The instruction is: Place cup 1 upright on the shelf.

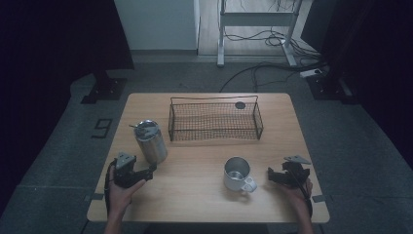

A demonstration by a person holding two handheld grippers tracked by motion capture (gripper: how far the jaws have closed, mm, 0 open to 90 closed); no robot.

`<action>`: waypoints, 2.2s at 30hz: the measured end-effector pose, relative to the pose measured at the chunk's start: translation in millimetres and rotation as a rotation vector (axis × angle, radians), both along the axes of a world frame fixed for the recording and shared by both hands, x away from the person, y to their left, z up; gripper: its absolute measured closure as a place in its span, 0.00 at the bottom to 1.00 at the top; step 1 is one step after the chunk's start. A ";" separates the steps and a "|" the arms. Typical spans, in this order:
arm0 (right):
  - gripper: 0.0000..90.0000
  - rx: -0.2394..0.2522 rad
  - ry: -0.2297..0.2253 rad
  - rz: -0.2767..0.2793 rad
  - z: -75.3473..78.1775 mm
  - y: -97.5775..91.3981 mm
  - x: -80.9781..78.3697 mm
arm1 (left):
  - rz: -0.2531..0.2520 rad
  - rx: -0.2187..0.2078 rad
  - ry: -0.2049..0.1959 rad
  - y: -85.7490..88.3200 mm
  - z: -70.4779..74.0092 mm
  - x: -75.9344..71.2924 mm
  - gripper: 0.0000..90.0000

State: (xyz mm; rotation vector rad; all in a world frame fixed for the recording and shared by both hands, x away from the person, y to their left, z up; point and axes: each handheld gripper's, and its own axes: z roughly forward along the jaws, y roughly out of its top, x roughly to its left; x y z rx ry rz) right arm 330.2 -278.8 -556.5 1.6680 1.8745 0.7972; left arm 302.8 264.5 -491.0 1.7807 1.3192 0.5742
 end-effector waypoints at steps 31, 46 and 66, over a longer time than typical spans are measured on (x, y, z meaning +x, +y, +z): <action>0.01 0.000 -0.005 0.005 0.1 0.4 -0.9 | 0.080 0.023 0.025 -5.3 3.9 33.4 0.06; 0.01 0.000 -0.004 0.004 0.2 0.3 -0.8 | 0.048 0.042 0.032 -10.2 6.6 44.1 0.05; 0.01 -0.001 -0.004 0.003 0.2 0.4 -0.4 | 0.040 0.093 -0.005 -18.5 11.1 58.5 0.03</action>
